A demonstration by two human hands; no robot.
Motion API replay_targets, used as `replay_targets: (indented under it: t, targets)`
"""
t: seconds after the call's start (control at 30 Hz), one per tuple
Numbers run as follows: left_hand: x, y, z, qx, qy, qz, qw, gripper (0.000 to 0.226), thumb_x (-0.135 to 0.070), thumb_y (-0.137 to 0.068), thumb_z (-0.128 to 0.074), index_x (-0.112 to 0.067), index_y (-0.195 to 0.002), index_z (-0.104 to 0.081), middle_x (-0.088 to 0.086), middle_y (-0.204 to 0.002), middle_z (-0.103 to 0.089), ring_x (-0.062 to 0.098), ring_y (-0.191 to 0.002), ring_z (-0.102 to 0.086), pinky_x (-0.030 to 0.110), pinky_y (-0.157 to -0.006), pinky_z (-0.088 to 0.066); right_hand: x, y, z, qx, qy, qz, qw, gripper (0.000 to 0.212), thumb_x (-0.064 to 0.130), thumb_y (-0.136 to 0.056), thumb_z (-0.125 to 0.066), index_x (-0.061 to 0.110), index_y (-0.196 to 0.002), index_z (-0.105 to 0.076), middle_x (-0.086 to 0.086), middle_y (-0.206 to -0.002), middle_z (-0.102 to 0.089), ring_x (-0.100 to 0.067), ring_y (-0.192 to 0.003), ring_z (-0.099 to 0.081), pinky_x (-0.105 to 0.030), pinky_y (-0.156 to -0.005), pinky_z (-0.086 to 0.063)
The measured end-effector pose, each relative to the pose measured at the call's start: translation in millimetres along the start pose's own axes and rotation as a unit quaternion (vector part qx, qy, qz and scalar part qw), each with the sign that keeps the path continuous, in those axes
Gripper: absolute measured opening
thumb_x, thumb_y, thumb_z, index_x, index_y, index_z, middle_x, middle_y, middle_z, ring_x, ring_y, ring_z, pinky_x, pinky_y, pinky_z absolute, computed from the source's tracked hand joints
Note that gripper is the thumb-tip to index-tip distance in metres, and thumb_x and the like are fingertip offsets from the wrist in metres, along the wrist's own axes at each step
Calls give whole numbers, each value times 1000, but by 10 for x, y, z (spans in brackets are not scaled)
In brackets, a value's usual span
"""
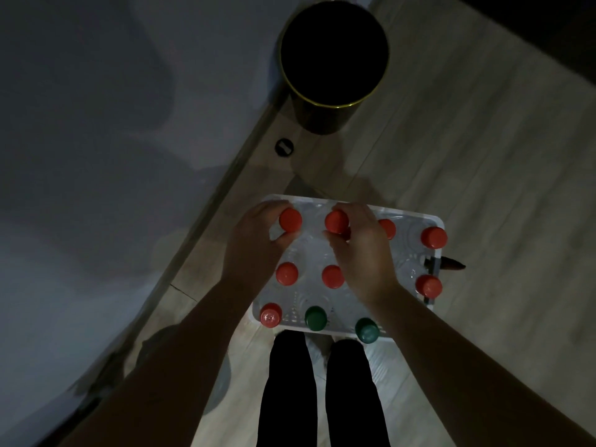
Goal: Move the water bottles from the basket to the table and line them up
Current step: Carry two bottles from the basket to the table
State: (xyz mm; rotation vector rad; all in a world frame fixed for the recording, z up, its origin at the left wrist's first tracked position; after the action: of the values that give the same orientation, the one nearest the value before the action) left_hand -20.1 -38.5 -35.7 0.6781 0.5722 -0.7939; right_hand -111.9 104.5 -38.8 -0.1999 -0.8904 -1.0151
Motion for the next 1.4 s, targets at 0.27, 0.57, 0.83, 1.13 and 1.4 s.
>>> replay_targets:
  t: [0.27, 0.57, 0.83, 1.13, 1.4]
  targets:
    - [-771, 301, 777, -38, 77, -67, 994, 34, -22, -81, -75, -29, -112, -61, -23, -101, -61, -9, -95, -58, 3, -83, -40, 638, 207, 829, -40, -81, 26, 996, 28, 25, -82, -75, 23, -106, -60, 7, -104, -60, -8, -96, -54, -15, -84, -40]
    - [-2084, 1004, 2016, -64, 217, -76, 971, 28, -17, -75, -80, -21, -100, -67, -10, -93, -71, 5, -89, -68, 22, -82, -54, 1815, 734, 2388, -62, -229, 61, 969, 31, 30, -88, -61, 15, -114, -54, -5, -111, -65, -18, -101, -65, -46, -90, -54]
    - [-3104, 1669, 2616, 44, 530, -22, 846, 27, -33, -91, -54, -10, -99, -67, 7, -90, -71, 22, -81, -66, 40, -80, -53, 2709, 1321, 3400, -43, -416, 25, 908, 31, 35, -100, -40, 9, -104, -57, -9, -92, -68, -24, -82, -67, -36, -75, -56]
    - [-3176, 2273, 2593, 165, 582, 79, 792, 41, -43, -90, -49, -4, -97, -59, 12, -85, -63, 23, -71, -65, 37, -72, -53, 2703, 1701, 3081, 231, -631, -68, 738, 48, 44, -62, -85, 8, -87, -65, -12, -81, -67, -25, -75, -65, -34, -70, -55]
    - [-3117, 2733, 2436, 75, 593, 140, 789, 44, -51, -93, -50, -13, -84, -70, 12, -77, -67, 26, -71, -66, 38, -70, -55, 2542, 1886, 3038, 318, -617, -122, 710, 43, 52, -89, -55, 9, -89, -62, -6, -80, -61, -18, -68, -60, -31, -66, -48]
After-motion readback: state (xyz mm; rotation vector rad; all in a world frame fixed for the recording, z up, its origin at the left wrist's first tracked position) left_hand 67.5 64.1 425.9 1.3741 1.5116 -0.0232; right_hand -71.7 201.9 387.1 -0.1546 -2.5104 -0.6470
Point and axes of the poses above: each hand's wrist, its own y-axis away from the middle knuckle, its own z-axis out of the back of the hand, x = y × z, the point moved 2 cm from there along -y, towards the middle knuckle
